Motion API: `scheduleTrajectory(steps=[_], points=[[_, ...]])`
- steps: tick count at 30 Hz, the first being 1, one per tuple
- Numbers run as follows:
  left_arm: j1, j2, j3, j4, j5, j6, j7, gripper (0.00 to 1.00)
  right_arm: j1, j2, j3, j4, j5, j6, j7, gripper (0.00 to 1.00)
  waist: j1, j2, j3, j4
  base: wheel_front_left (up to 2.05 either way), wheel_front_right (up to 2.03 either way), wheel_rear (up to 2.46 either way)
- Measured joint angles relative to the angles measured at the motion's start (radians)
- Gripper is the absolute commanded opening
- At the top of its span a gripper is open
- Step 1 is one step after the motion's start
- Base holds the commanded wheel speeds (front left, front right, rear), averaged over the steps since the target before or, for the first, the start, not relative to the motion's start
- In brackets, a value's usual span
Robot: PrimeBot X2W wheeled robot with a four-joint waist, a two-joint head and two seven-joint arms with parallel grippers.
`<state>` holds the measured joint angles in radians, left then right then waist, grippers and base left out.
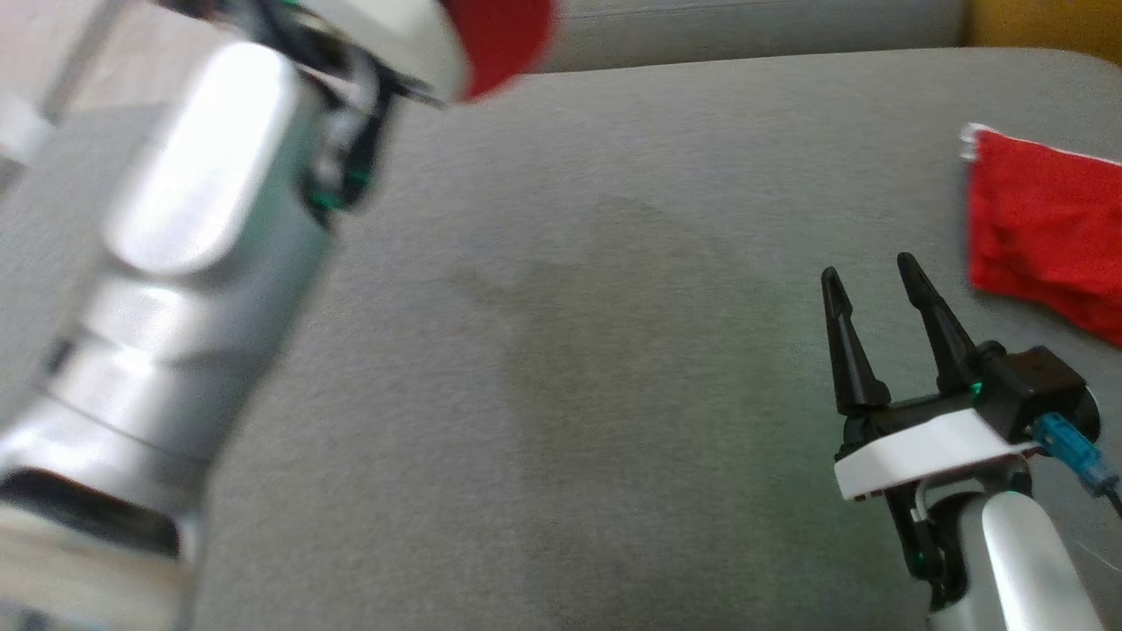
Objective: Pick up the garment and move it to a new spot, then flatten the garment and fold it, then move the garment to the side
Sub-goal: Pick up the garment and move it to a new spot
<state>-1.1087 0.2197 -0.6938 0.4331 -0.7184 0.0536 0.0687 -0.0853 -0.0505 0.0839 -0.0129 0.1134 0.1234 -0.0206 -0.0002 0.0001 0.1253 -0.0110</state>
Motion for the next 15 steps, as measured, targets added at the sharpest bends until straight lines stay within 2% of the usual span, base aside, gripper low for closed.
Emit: scheduleTrajectory(steps=[2,3,7,12,15], points=[[0.042,-0.044,-0.012,-0.039,-0.016,0.024,-0.013,0.0,-0.001,0.0,-0.002,0.001,0.0,0.0,-0.007,1.0,0.0,0.0,0.001,-0.03,0.0,0.0,0.0],[0.042,-0.044,-0.012,-0.039,-0.016,0.024,-0.013,0.0,-0.001,0.0,-0.002,0.001,0.0,0.0,-0.007,1.0,0.0,0.0,0.001,-0.03,0.0,0.0,0.0],[0.181,-0.103,-0.035,-0.056,-0.04,0.063,-0.06,0.0,-0.003,0.001,-0.006,0.007,0.0,0.0,-0.015,1.0,0.0001,0.0,0.03,-0.077,0.0,0.0,0.0],[0.392,-0.116,-0.085,0.025,-0.037,0.094,-0.161,0.0,-0.007,0.002,-0.022,0.007,-0.009,0.0,-0.016,1.0,0.0004,0.0,0.09,-0.118,0.0,0.0,0.0],[0.463,-0.117,-0.119,0.11,-0.008,0.102,-0.215,0.0,-0.008,0.002,-0.029,0.005,-0.013,0.0,-0.016,1.0,0.0004,0.0,0.123,-0.133,0.0,0.0,0.0]])
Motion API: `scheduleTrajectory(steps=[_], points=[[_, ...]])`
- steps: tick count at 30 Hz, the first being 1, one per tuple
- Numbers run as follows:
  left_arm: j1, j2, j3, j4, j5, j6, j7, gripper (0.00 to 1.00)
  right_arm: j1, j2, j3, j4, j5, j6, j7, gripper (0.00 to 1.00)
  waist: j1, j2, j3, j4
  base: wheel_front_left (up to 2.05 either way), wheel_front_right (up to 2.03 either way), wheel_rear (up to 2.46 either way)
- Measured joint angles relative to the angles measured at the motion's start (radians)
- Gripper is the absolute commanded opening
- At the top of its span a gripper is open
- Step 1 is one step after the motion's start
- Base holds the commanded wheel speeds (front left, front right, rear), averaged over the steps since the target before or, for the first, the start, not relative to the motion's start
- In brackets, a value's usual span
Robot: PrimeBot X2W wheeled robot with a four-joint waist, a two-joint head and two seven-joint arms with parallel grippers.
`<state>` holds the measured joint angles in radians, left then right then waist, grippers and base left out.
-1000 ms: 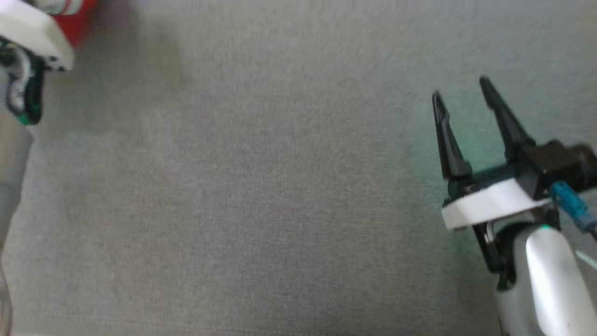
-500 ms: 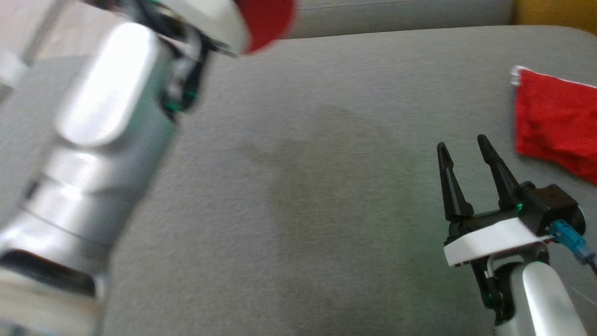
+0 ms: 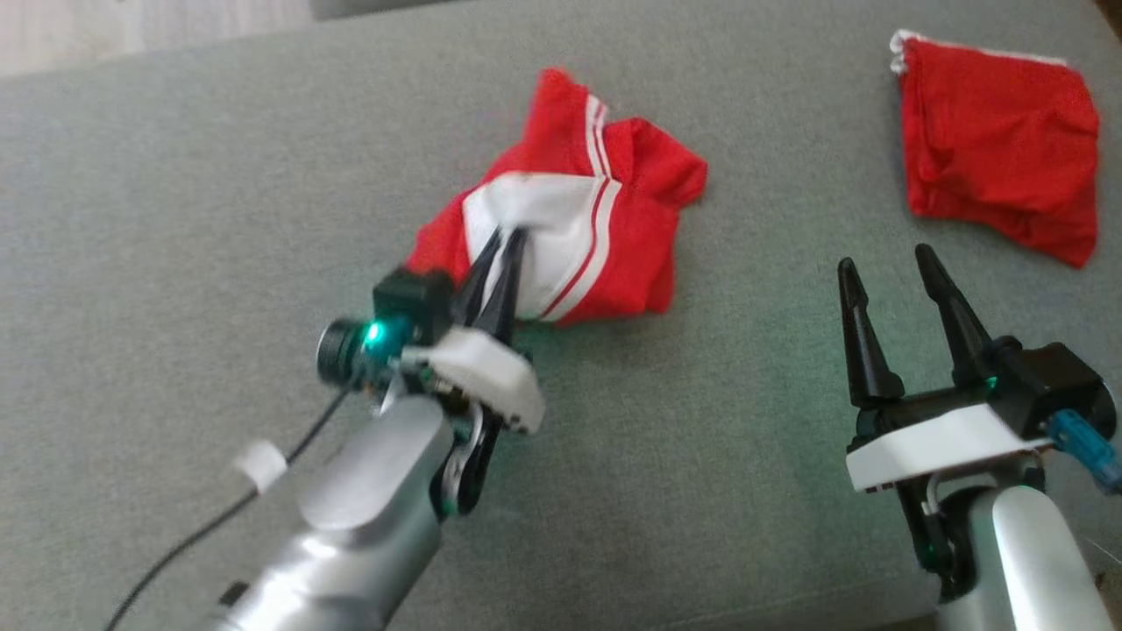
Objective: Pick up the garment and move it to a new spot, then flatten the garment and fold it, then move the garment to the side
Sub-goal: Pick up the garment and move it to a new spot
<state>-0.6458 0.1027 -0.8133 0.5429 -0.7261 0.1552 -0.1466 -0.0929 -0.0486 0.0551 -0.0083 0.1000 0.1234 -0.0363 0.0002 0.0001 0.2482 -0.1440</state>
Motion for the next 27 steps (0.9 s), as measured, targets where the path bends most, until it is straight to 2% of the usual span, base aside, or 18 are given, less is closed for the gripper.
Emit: scheduleTrajectory(steps=[3,4,5,6,12,20,27], points=[[0.017,-0.002,-0.007,0.071,0.017,0.003,-0.046,0.0,-0.003,0.0,0.0,-0.003,-0.005,0.0,0.0,1.0,0.0,0.0,0.02,-0.009,0.0,0.0,0.0],[0.016,-0.003,-0.007,0.086,0.021,0.003,-0.057,0.14,-0.003,0.0,0.0,-0.003,-0.005,0.0,0.001,1.0,0.0,0.0,0.022,-0.008,0.0,0.0,0.0],[0.015,-0.007,-0.007,0.098,0.022,0.003,-0.066,0.47,-0.003,0.0,-0.001,-0.003,-0.006,0.0,0.001,1.0,0.0,0.0,0.023,-0.005,0.0,0.0,0.0],[0.015,-0.013,-0.007,0.104,0.024,0.003,-0.073,1.0,-0.003,0.0,-0.001,-0.004,-0.009,0.0,0.001,1.0,0.0,0.0,0.021,0.001,0.0,0.0,0.0],[-0.001,-0.028,0.003,0.105,0.043,-0.004,-0.098,1.0,-0.006,0.0,0.003,-0.005,-0.032,0.0,0.011,1.0,-0.0003,0.0,-0.015,0.033,0.0,0.0,0.0],[0.035,-0.026,0.028,0.058,0.071,-0.011,-0.103,1.0,0.003,0.001,-0.017,-0.005,-0.047,0.0,0.026,1.0,-0.0003,0.0,-0.121,0.087,0.0,0.0,0.0],[0.211,0.019,0.069,-0.054,0.083,0.031,-0.106,1.0,0.073,0.001,-0.037,0.019,-0.007,0.0,0.03,1.0,-0.0005,0.0,-0.226,0.141,0.0,0.0,0.0]])
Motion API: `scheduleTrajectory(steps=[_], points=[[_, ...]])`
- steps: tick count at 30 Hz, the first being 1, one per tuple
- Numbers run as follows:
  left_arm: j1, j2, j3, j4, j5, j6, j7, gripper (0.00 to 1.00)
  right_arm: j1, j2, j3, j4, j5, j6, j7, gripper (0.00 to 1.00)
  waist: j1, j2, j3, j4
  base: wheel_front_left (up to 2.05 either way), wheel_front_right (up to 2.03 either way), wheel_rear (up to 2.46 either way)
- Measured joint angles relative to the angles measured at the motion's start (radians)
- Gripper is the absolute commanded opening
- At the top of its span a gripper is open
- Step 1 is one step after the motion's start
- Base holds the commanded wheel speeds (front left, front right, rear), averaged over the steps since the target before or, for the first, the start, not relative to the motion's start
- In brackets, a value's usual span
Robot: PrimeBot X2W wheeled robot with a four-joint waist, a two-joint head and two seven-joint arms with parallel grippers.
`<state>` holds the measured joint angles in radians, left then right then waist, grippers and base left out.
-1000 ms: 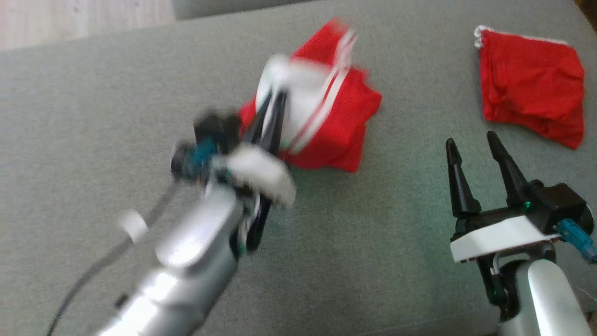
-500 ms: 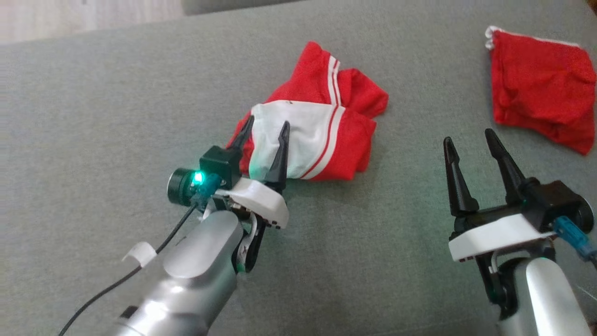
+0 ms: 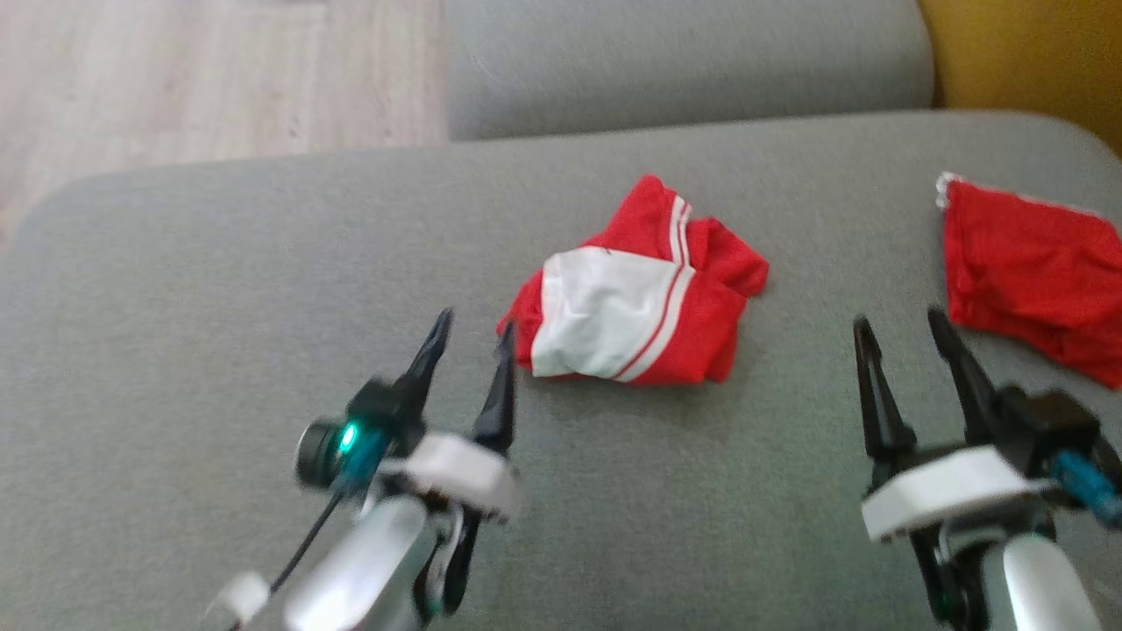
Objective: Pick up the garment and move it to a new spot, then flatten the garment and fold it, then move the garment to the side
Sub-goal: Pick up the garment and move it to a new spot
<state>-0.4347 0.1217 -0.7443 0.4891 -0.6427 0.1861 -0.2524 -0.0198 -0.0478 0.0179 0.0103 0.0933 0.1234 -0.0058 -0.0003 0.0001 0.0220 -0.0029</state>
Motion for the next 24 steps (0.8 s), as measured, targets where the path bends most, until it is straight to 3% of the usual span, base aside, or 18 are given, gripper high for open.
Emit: scheduleTrajectory(steps=[12,24], points=[[0.364,0.143,0.137,-0.287,0.001,0.138,0.0,1.0,0.123,0.002,-0.025,0.073,0.04,0.0,-0.061,1.0,0.0001,0.0,-0.069,0.068,0.0,0.0,0.0],[0.456,0.197,0.159,-0.369,0.001,0.169,0.0,1.0,0.154,0.003,-0.015,0.103,0.04,0.0,-0.075,1.0,0.0002,0.0,-0.07,0.067,0.0,0.0,0.0]])
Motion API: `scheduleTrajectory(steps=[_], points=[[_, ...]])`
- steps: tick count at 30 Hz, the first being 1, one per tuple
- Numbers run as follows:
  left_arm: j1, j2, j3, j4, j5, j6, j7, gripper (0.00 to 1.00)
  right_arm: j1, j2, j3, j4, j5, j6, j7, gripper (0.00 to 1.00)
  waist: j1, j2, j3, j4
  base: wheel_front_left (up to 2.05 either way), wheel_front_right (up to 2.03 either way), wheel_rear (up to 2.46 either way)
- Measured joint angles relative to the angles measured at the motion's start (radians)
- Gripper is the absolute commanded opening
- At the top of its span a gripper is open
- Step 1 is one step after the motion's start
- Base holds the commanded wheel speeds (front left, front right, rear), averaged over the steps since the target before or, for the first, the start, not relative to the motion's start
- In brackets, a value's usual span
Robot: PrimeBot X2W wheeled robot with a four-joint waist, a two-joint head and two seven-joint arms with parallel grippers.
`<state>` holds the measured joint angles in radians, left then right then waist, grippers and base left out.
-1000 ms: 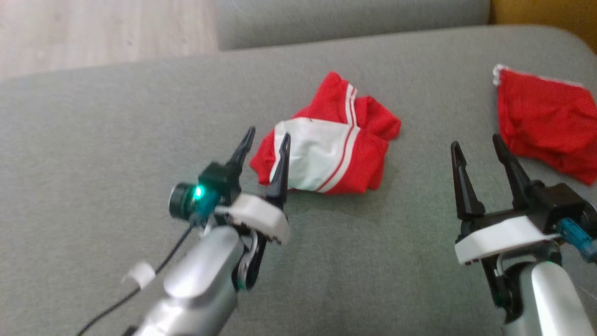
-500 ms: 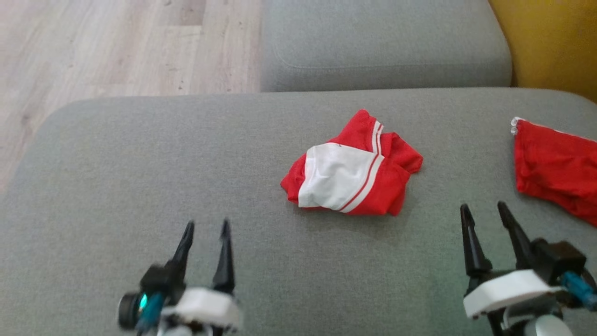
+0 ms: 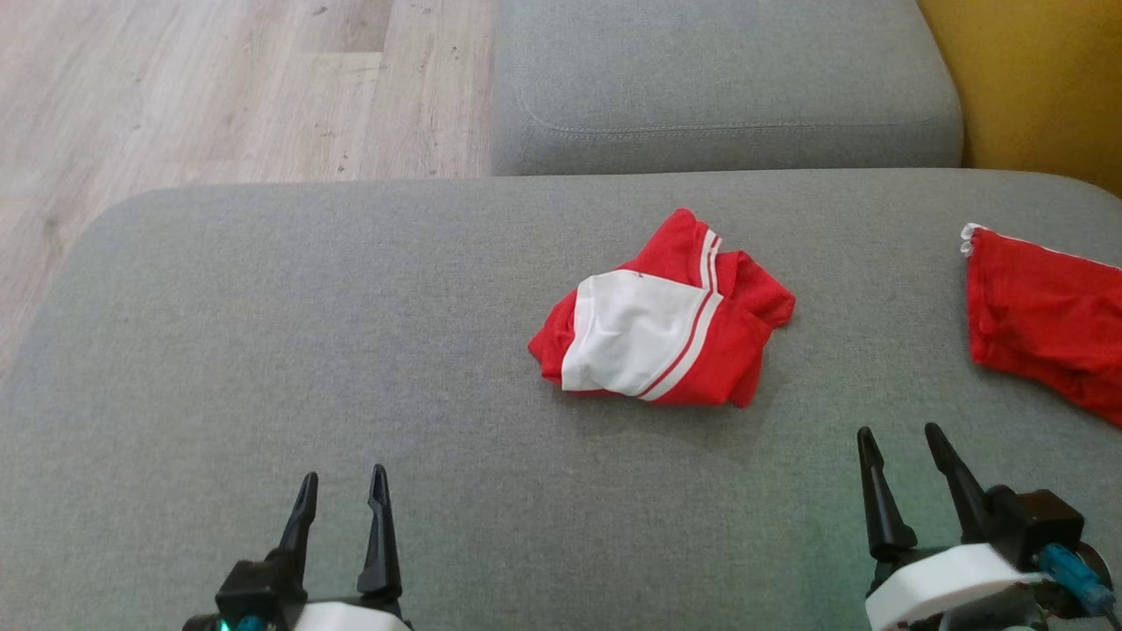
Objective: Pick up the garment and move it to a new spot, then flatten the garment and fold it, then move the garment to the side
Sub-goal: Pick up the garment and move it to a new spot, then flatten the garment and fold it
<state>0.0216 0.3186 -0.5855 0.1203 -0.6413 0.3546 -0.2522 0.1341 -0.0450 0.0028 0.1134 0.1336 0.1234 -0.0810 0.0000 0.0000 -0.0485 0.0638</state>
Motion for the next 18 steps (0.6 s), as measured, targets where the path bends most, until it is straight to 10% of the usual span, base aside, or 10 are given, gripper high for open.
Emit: scheduleTrajectory(steps=[18], points=[[0.008,0.018,-0.001,-0.011,0.0,0.007,0.015,1.0,0.001,0.0,0.002,0.03,0.0,0.0,-0.007,1.0,0.0001,0.0,0.007,-0.001,0.0,0.0,0.0]])
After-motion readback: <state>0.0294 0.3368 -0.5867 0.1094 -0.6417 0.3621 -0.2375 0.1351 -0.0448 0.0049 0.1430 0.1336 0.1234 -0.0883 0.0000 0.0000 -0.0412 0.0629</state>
